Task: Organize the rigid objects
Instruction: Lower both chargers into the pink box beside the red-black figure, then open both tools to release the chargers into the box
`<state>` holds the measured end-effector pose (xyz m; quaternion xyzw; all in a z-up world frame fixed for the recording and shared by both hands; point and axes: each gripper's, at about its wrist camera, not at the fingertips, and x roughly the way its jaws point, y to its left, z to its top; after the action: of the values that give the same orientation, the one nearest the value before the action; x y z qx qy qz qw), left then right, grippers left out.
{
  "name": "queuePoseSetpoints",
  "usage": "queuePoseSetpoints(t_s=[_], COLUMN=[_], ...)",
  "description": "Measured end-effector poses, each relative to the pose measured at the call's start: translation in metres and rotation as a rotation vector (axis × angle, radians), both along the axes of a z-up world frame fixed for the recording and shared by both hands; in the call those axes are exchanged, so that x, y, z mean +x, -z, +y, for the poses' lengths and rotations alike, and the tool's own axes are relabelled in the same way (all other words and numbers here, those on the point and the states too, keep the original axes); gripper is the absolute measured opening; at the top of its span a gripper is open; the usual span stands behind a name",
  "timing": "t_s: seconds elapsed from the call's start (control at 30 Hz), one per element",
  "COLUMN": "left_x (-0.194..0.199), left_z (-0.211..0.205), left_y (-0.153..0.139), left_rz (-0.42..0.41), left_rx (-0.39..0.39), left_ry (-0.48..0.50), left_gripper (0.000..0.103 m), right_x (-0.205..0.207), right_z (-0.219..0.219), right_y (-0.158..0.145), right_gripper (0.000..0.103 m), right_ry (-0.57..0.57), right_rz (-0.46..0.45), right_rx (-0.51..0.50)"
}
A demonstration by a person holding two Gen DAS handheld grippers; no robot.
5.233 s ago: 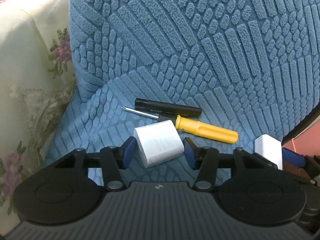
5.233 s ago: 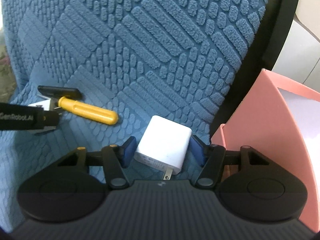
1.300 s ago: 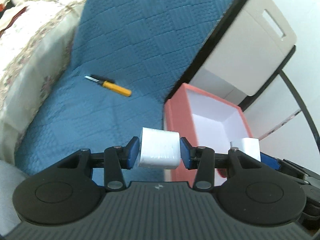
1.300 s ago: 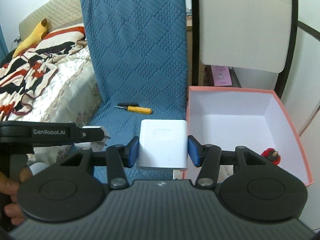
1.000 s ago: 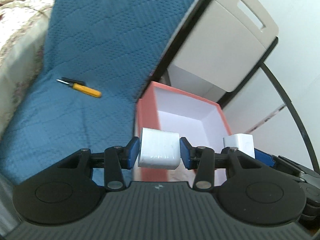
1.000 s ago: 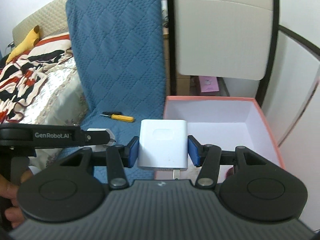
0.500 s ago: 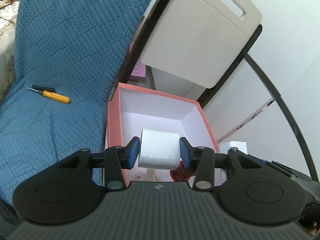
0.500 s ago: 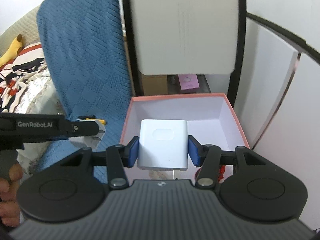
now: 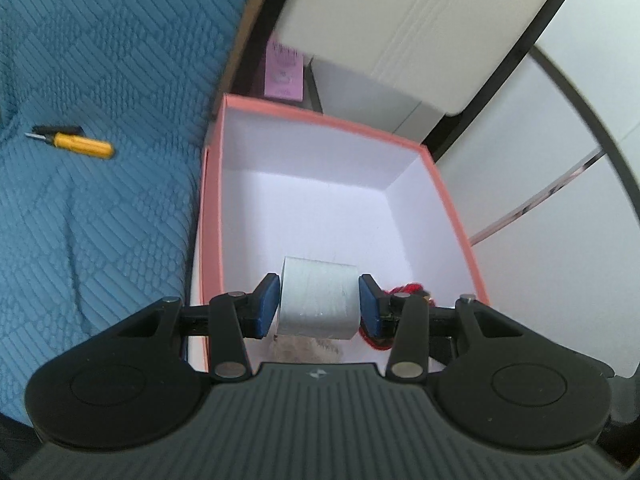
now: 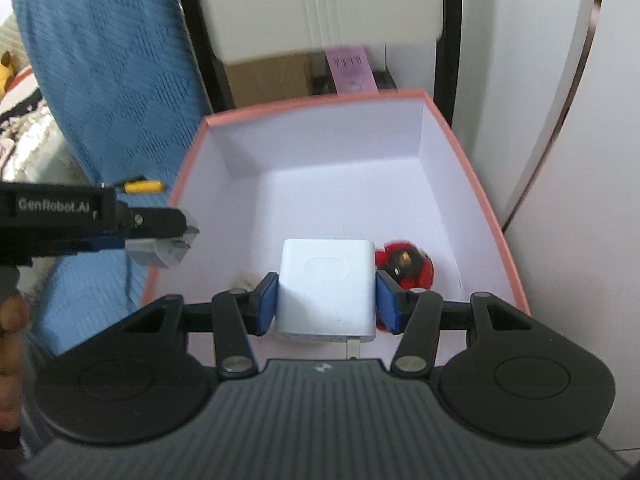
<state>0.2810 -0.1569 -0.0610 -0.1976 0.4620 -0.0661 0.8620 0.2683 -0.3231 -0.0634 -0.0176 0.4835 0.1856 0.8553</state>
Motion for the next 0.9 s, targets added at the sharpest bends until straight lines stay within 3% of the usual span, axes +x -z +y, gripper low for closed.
queuePoseSetpoints(t_s=[0.43,0.9], left_x=[0.027,0.019], left_z=[-0.027,-0.023], left_y=[0.054,0.031], left_rz=[0.111,0.072], left_rx=[0.028,0.040], left_ry=[0.044,0.039], left_gripper=[0.049,0.051], right_x=[0.017,0.023], right_z=[-0.013,-0.020], right_y=[0.063,0.058], right_gripper=[0.054,0.057], right_ry=[0.012,0.057], right_rz=[0.149,0.175], right_rx=[-0.017,0.005])
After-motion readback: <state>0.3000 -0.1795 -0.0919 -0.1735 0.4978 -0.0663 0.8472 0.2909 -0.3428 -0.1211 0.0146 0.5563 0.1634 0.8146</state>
